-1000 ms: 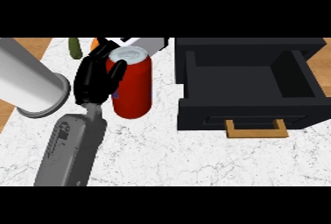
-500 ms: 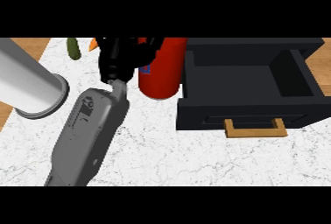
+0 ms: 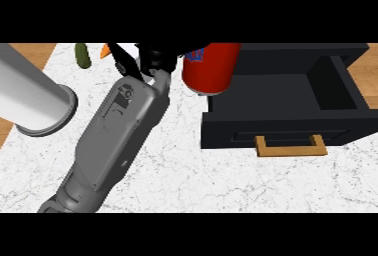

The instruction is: Pick up the can, place it into the drawer and close the drawer

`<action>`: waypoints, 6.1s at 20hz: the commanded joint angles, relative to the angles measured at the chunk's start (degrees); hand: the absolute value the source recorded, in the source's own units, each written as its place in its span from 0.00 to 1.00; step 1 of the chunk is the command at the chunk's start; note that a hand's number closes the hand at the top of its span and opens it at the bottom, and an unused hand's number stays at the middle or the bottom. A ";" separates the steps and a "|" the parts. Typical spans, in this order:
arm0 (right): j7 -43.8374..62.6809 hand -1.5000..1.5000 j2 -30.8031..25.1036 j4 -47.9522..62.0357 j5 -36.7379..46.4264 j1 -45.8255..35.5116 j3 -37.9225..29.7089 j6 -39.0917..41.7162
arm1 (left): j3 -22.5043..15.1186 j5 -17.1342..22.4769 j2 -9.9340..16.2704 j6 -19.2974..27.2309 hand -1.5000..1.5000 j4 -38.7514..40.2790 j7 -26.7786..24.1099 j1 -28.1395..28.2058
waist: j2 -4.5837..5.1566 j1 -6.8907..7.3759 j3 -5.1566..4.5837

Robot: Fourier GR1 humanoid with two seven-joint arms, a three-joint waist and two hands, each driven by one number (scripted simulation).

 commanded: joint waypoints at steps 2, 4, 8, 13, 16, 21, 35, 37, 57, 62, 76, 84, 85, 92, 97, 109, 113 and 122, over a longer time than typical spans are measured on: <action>-0.42 0.00 1.32 -3.57 3.09 0.91 3.94 -2.92 | 0.48 0.03 -0.01 0.76 1.00 4.17 0.84 -5.56 | -0.09 0.24 0.00; 0.81 0.00 1.34 -2.00 1.80 -0.37 2.50 -0.88 | -2.02 3.71 -0.01 3.90 1.00 8.68 0.11 -10.67 | 0.02 -0.41 0.01; -1.83 0.00 1.32 -0.42 2.65 0.02 1.60 0.15 | -1.25 6.42 -0.01 3.59 1.00 14.27 -1.47 -15.24 | 0.00 -0.50 0.04; 2.65 0.00 -0.65 -1.91 1.08 -2.13 2.35 -1.75 | -8.06 14.68 -0.01 6.58 1.00 21.98 -8.59 -16.60 | 0.36 -1.80 0.04; -0.13 0.00 -0.35 2.23 2.42 -2.30 1.20 0.09 | -8.89 17.50 -0.01 6.31 1.00 23.49 -10.08 -18.19 | 0.31 -1.66 0.06; 2.62 0.00 -2.99 -0.29 1.21 -4.86 1.49 -2.64 | -12.54 22.16 -0.01 8.26 1.00 28.60 -9.98 -22.80 | 0.55 -2.60 0.07; 2.81 0.00 -2.49 0.22 1.47 -6.48 1.64 -3.02 | -23.55 30.77 -0.01 11.47 0.00 35.02 -13.40 -23.28 | 0.77 -3.19 0.10; 2.86 0.00 1.06 -1.93 3.65 -4.51 4.77 -1.84 | -25.39 31.76 -0.01 14.03 0.00 35.05 -15.77 -21.36 | 0.93 -4.19 0.13; -2.84 0.00 -5.63 -4.98 11.34 -9.36 0.48 0.55 | -27.58 40.11 -0.01 15.85 0.00 35.85 -22.48 -21.57 | 1.09 -3.71 0.09; -4.97 0.00 -3.59 -11.11 17.49 -10.32 6.09 2.53 | -27.04 41.83 -0.01 15.04 0.00 36.31 -23.51 -24.29 | 1.12 -3.32 0.05; -11.90 0.00 -3.73 -4.35 56.36 -23.07 25.88 -1.76 | -27.28 44.15 -0.01 16.58 0.00 34.50 -24.36 -25.40 | 0.79 0.50 0.04; -11.71 0.00 -4.13 10.88 75.85 -37.03 37.09 -12.17 | -26.60 41.76 0.00 16.42 0.00 32.93 -21.30 -24.76 | 0.01 3.04 -0.05; -14.12 0.00 -4.52 13.52 78.46 -36.78 38.49 -13.46 | -26.09 41.71 1.35 16.50 0.00 33.53 -20.64 -24.84 | 0.09 2.97 -0.03; -16.16 0.00 -7.86 30.30 86.37 -47.50 41.52 -15.76 | -26.11 39.34 3.63 18.25 0.00 29.97 -18.24 -23.41 | -0.04 2.85 -0.03; -21.77 0.00 -9.82 42.57 93.41 -48.58 44.30 -21.71 | -26.24 38.29 9.15 17.06 0.00 26.11 -15.34 -20.85 | -0.04 3.60 -0.01; -22.42 0.00 -7.02 75.00 102.53 -61.09 41.30 -40.69 | -26.30 34.54 17.30 18.41 0.00 14.21 -8.49 -15.31 | -0.01 3.63 0.03; -21.65 0.00 -5.24 86.35 105.65 -66.00 39.72 -50.28 | -25.98 33.40 15.98 18.36 0.00 13.59 -10.14 -13.38 | 0.67 4.12 0.07; -22.45 0.00 -6.50 98.10 106.25 -73.33 35.22 -59.72 | -26.32 31.52 21.99 18.72 0.00 5.46 -5.79 -8.65 | 0.52 4.77 0.08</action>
